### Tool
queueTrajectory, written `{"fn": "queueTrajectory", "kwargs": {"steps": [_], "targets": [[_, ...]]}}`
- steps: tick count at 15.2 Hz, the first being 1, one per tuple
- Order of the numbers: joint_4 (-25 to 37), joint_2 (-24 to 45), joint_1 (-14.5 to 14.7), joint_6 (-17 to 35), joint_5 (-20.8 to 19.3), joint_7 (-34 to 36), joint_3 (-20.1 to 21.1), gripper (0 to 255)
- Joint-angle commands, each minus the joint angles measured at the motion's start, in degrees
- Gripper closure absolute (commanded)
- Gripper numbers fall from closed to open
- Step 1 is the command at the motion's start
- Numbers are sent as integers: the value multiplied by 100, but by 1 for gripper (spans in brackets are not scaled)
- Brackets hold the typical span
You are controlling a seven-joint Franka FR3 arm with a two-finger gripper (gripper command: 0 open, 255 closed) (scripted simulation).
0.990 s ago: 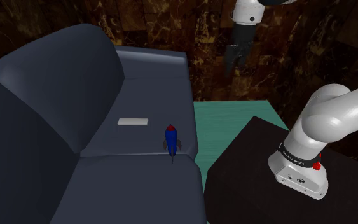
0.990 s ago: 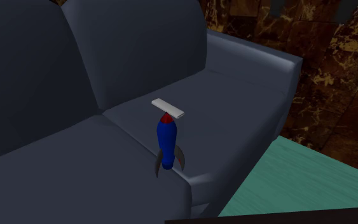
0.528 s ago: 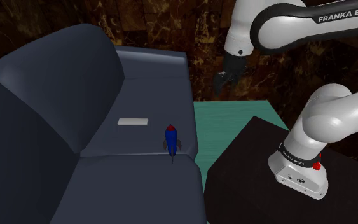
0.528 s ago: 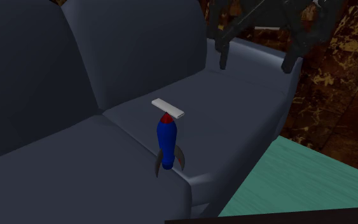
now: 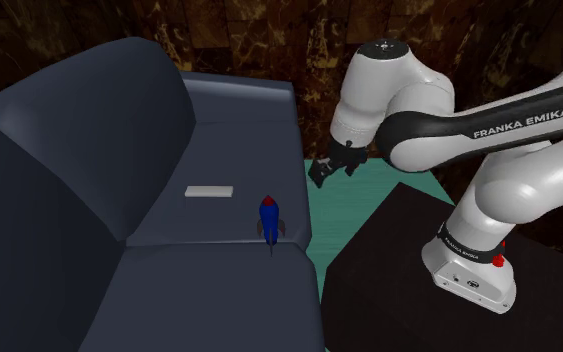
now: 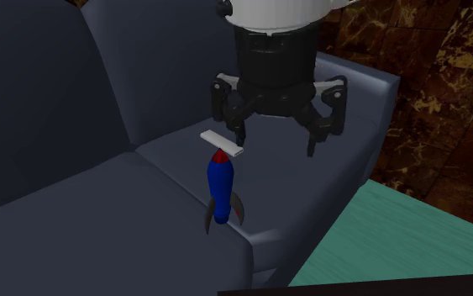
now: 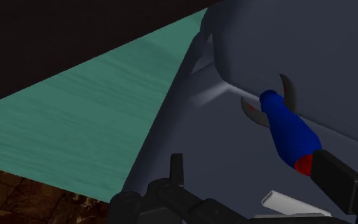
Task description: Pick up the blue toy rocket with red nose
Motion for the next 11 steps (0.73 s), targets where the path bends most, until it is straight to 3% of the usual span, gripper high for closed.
{"fn": "queueTrajectory", "kwargs": {"steps": [1,4,6,8,11], "targets": [[16,352,-212,499,-16,661,630,0],[160,943,-861,1169,-261,1696,1722,0],[339,1314,-1567,1548,-575,2458,2615,0],[582,1600,-2531,1847,-973,3251,3692,0],[1055,1646,-4333,2127,-1390,4264,5597,0]]}}
